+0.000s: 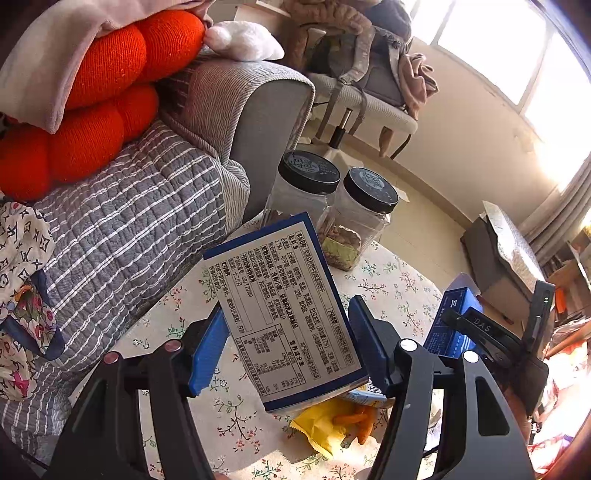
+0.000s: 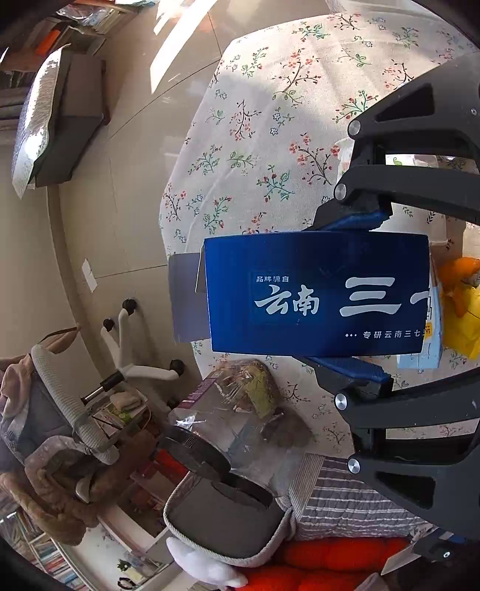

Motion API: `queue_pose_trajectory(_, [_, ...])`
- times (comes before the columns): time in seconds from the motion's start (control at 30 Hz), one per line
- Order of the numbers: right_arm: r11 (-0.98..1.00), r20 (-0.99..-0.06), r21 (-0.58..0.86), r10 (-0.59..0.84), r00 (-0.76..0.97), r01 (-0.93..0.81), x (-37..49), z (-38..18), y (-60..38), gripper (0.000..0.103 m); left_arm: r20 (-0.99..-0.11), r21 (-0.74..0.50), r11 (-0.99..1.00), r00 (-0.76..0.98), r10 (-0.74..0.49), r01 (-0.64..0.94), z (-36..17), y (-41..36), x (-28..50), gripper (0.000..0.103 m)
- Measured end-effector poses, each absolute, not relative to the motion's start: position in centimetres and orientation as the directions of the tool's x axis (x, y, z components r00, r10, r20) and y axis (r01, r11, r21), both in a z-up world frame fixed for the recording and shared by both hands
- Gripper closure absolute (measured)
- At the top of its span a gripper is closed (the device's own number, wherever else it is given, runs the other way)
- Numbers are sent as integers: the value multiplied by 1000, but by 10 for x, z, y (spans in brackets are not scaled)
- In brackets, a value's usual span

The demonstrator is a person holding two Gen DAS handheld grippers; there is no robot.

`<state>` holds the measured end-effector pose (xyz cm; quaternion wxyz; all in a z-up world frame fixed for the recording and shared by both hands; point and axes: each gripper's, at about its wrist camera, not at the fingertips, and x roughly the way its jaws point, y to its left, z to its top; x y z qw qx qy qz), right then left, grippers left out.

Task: Collect trash
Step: 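Grasp the blue box with the right tool while the left tool holds the card, then carry both items to the white bin and open the right tool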

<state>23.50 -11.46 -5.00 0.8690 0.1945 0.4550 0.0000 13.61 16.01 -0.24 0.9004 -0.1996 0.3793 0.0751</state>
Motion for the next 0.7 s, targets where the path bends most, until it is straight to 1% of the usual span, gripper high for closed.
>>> queue_pose_trajectory(0.17, [944, -734, 309, 161, 660, 114, 197, -11, -117, 51, -681, -291, 926, 732, -23, -242, 7, 149, 130, 39])
queue_pose_trajectory(0.3, [953, -690, 288, 141, 710, 90, 167, 9, -124, 51, -655, -279, 939, 755, -32, -203, 13, 136, 122, 39])
queue_pose_trajectory(0.5, [967, -642, 236, 80, 763, 97, 125, 23, -139, 51, -611, -254, 957, 790, -47, -140, 22, 112, 107, 39])
queue_pose_trajectory(0.7, [966, -610, 217, 24, 792, 138, 83, 30, -166, 50, -578, -238, 970, 810, -96, -55, 30, 73, 87, 39])
